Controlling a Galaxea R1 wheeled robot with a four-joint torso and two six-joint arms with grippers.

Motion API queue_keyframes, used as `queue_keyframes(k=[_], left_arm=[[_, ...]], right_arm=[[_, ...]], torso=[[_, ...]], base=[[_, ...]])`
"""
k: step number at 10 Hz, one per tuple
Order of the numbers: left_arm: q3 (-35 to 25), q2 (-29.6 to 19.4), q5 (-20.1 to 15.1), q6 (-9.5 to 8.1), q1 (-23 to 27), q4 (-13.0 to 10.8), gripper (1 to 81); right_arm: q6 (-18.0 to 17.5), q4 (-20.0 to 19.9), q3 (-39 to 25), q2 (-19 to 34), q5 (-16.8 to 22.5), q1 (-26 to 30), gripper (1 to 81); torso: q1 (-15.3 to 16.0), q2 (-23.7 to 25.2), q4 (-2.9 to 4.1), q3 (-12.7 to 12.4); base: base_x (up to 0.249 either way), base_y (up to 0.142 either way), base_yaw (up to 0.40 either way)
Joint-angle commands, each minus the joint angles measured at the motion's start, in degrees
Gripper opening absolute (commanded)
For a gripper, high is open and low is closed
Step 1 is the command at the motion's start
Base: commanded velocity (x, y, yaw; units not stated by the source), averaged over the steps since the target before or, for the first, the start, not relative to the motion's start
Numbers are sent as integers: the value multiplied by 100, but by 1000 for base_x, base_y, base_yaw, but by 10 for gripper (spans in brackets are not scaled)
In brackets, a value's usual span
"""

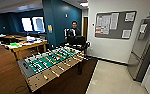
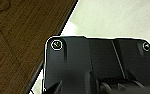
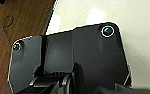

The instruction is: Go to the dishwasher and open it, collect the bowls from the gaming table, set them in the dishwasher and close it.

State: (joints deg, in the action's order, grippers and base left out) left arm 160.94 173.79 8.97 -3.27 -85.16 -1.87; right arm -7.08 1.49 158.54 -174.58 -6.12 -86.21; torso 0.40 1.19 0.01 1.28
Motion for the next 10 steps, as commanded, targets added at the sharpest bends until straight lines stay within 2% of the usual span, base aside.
queue_keyframes(k=[1,10], left_arm=[[35,-46,-247,-25,285,37,811],[43,-54,-335,-104,276,37,811]], right_arm=[[-4,18,18,-18,260,301,811],[-4,9,18,-18,260,284,811]], torso=[[0,0,0,-2],[0,0,0,-2]], base=[[0,0,371],[0,0,371]])
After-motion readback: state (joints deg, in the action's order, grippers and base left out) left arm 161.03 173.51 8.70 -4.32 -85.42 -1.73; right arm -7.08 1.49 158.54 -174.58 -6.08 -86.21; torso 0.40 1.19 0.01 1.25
